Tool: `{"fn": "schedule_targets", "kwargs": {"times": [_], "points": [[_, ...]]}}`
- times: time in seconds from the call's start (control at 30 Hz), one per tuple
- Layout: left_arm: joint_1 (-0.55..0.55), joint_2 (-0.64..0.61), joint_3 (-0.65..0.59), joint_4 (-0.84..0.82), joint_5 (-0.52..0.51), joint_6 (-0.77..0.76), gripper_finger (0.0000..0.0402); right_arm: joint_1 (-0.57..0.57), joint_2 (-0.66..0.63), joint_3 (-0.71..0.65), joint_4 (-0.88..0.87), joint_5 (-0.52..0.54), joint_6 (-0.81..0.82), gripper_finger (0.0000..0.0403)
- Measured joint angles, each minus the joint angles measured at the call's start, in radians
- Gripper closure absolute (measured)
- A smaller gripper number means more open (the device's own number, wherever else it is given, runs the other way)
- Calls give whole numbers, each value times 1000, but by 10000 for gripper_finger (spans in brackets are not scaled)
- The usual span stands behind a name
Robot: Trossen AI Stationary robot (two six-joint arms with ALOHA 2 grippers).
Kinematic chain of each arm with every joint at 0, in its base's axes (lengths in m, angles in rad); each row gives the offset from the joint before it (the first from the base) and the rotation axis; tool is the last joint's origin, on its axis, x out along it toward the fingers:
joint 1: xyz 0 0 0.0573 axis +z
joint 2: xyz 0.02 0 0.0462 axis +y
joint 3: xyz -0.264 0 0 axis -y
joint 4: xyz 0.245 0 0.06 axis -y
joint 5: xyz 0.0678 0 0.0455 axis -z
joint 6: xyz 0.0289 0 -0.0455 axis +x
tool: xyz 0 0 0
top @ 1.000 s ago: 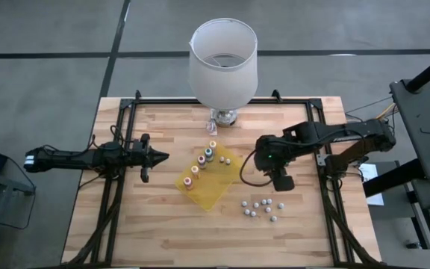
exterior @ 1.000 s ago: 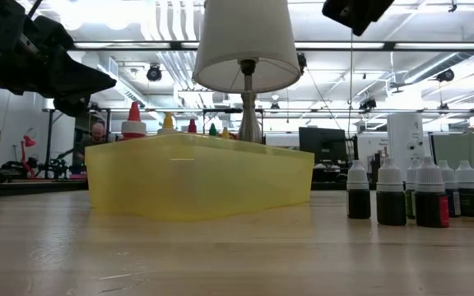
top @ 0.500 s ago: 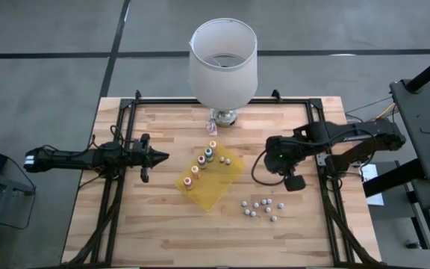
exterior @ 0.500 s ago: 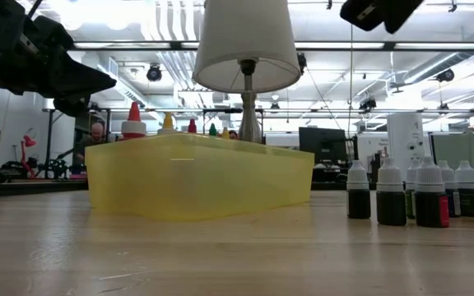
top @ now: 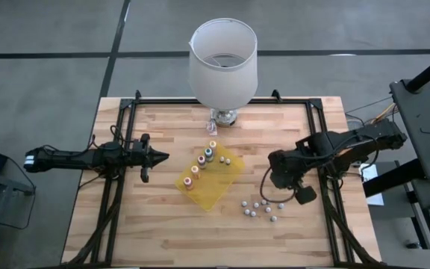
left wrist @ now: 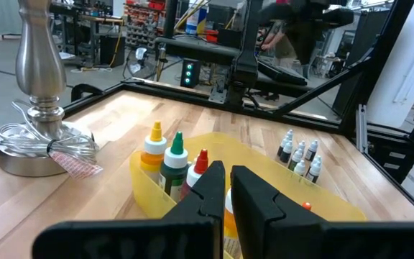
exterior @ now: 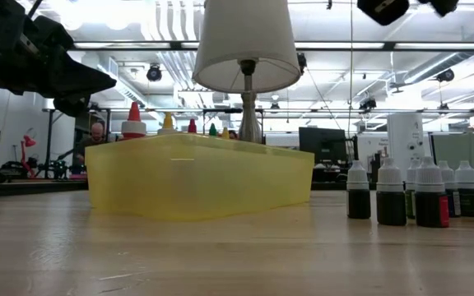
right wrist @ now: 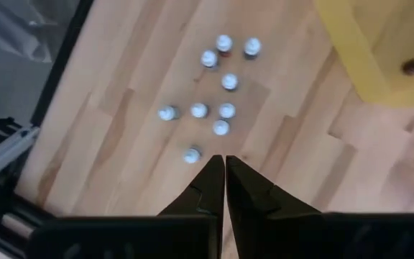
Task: Pick & Place food coloring
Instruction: Put the small right black food coloring bottle into the yellow bin
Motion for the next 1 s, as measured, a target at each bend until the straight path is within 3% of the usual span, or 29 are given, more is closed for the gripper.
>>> {"fn": "schedule_targets", "kwargs": {"times": [0.37, 0.63, 1.0], "points": [[0, 0, 0, 0, 0, 0, 401, 107, 36, 6, 14, 1, 83, 394], [0, 0, 0, 0, 0, 0, 401, 143, 36, 5, 16, 4, 261, 394], [0, 0, 0, 0, 0, 0, 401, 224, 34, -93, 64, 4, 220, 394]]}}
